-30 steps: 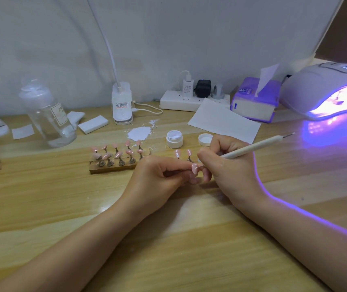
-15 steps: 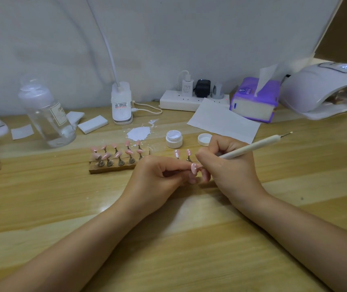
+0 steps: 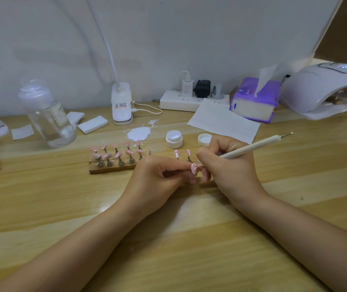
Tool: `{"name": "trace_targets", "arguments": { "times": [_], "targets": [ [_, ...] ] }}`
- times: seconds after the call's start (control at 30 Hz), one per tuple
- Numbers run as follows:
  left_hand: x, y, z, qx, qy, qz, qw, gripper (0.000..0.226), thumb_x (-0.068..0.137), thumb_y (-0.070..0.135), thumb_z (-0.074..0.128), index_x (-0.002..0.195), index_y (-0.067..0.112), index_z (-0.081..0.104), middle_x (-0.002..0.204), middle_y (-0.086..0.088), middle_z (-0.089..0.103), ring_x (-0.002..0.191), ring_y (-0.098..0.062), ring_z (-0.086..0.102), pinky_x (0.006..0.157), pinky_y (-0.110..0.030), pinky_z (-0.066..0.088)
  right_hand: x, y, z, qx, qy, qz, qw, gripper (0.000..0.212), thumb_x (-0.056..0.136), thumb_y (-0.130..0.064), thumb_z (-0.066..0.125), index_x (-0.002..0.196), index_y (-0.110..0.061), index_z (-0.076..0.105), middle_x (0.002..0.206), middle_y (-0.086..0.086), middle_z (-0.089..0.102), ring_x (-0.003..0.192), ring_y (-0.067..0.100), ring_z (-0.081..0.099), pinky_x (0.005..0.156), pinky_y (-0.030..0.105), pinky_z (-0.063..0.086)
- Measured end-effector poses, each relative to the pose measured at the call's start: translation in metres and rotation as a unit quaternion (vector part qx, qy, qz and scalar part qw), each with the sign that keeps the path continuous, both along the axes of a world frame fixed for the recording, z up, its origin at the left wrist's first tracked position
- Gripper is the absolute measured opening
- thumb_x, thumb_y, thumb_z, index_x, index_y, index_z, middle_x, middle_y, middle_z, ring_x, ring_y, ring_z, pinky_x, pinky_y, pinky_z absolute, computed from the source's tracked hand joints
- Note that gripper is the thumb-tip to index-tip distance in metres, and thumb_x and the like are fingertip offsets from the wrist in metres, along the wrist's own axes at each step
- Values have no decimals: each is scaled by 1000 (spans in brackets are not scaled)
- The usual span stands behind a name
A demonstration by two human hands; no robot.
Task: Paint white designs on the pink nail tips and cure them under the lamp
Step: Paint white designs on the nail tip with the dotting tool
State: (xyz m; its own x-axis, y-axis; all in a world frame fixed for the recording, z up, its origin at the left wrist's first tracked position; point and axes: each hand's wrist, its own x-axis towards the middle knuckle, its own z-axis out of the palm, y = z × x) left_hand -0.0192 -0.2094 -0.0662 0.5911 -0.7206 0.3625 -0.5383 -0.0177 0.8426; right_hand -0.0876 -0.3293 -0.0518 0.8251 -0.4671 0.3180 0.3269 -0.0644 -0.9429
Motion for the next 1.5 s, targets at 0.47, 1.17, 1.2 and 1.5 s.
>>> {"name": "trace_targets", "arguments": {
  "times": [0.47,1.17,1.2,1.5],
  "targets": [
    [0,0,0,8,-1,0,1000,20,81,0,65,85,18,74,67,-1,71,58,9,53,61,-8,42,2,-2,-2,-11,5,-2,1000,37,73,15,49,49,-9,33,29,-2,40,30,5,47,37,10,36],
    [0,0,1,9,-10,4,1000,26,81,-3,64,86,21,73,66,1,70,56,10,53,60,-5,40,2,-1,-1,1,4,-2,1000,37,73,15,49,49,-8,33,29,-1,39,31,8,46,37,12,37],
    [-1,0,2,8,-11,3,1000,25,81,-3,64,85,21,73,65,2,70,56,10,53,60,-5,40,2,-1,-1,2,3,-1,1000,37,73,15,49,49,-8,33,29,-1,39,31,8,47,37,12,38],
    [0,0,2,12,-3,3,1000,18,81,1,65,84,16,75,66,-4,71,57,9,53,61,-7,41,1,-1,-1,-6,5,1,1000,37,73,15,49,49,-9,33,29,-3,41,30,6,46,37,10,36]
  ]
}}
